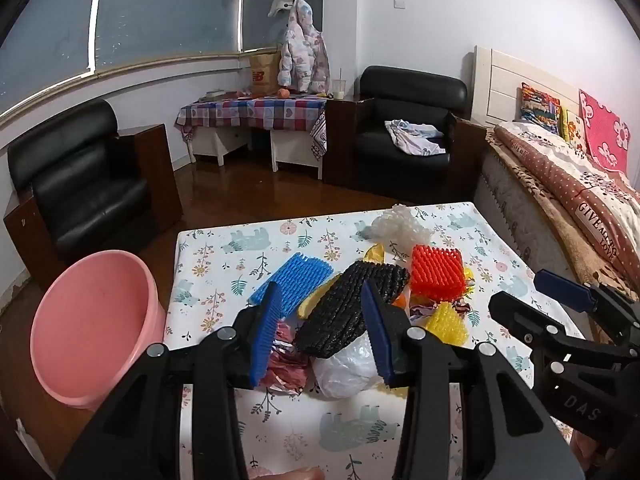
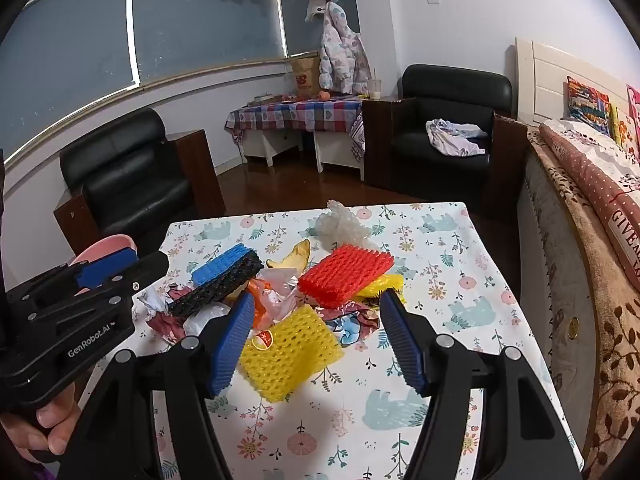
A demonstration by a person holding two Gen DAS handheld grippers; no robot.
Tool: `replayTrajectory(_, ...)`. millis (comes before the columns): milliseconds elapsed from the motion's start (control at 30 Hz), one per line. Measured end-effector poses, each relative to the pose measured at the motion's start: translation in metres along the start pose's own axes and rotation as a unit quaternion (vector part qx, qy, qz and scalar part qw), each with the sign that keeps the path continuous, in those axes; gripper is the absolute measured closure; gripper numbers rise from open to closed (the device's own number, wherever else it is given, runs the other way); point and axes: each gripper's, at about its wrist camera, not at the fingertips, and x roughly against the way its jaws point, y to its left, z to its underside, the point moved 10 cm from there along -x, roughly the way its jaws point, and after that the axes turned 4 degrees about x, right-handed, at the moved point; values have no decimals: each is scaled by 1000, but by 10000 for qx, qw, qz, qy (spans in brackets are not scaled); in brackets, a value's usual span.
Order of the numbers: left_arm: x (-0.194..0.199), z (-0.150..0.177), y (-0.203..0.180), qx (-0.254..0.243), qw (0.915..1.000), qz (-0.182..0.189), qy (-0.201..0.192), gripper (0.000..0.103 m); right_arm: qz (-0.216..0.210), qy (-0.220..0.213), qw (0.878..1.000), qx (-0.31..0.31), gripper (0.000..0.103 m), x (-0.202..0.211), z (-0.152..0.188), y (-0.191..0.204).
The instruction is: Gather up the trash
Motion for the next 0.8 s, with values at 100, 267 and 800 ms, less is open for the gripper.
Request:
replayTrajectory(100, 1, 0, 1, 22, 10000, -1, -12, 61, -1, 9, 10000, -7, 38, -1, 0, 0)
replayTrajectory(267, 2, 1, 0, 29, 10000, -8, -15, 61, 7, -15, 10000, -4, 38, -1, -1, -1)
replayTrajectory(800, -6, 3, 5, 55, 10000, 5, 57, 61, 38, -39, 10000, -34, 38, -4, -2, -6)
